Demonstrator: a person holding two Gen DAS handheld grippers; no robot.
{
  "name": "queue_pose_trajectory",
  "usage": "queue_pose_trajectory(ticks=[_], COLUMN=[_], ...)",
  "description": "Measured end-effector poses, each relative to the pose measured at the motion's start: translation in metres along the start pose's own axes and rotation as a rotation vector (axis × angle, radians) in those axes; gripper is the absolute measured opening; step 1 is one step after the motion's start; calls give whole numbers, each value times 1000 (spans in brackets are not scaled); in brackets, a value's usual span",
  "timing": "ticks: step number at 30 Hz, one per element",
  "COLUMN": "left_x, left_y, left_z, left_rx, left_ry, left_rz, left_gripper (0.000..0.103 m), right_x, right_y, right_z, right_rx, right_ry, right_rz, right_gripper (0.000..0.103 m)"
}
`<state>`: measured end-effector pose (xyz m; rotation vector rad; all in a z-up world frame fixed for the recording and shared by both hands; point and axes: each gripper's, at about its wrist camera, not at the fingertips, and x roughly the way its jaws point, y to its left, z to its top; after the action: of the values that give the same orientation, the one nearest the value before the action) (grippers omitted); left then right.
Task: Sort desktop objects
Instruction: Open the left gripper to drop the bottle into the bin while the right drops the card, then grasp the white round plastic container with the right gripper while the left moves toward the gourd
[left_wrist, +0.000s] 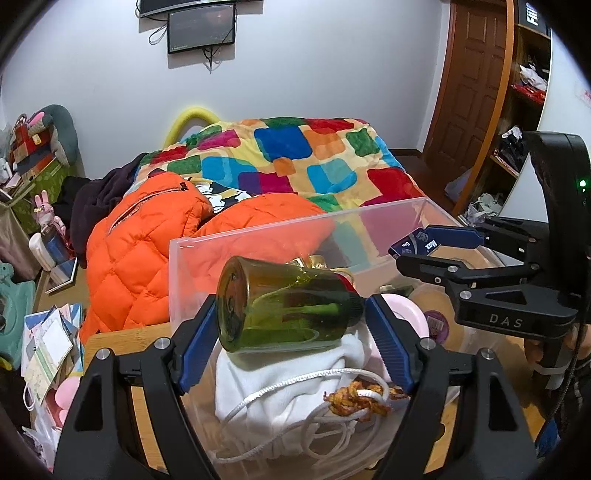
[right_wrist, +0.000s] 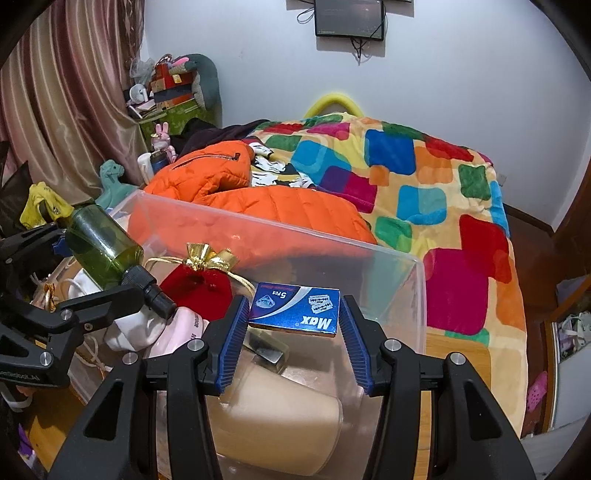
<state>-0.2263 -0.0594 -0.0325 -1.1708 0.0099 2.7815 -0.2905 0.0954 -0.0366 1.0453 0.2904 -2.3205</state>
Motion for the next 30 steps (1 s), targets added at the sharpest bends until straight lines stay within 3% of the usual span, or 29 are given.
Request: queue_pose_trajectory(ticks=[12, 16, 23, 30], left_x=[-3, -12, -36, -62], left_y=[-16, -11, -9, -14], left_z=[-8, -10, -9, -13], left_rx=[73, 51, 32, 37], left_ry=[9, 7, -25, -60], left_rz=[58, 47, 69, 101], left_gripper=[92, 93, 94, 97], right_x=[3, -2, -38, -74], right_y=[-4, -2, 4, 4], right_z=[0, 0, 0, -10], right_rx=[29, 40, 46, 58], right_ry=[35, 32, -59, -96], right_rz=[13, 1, -45, -64], right_gripper=[47, 56, 79, 81])
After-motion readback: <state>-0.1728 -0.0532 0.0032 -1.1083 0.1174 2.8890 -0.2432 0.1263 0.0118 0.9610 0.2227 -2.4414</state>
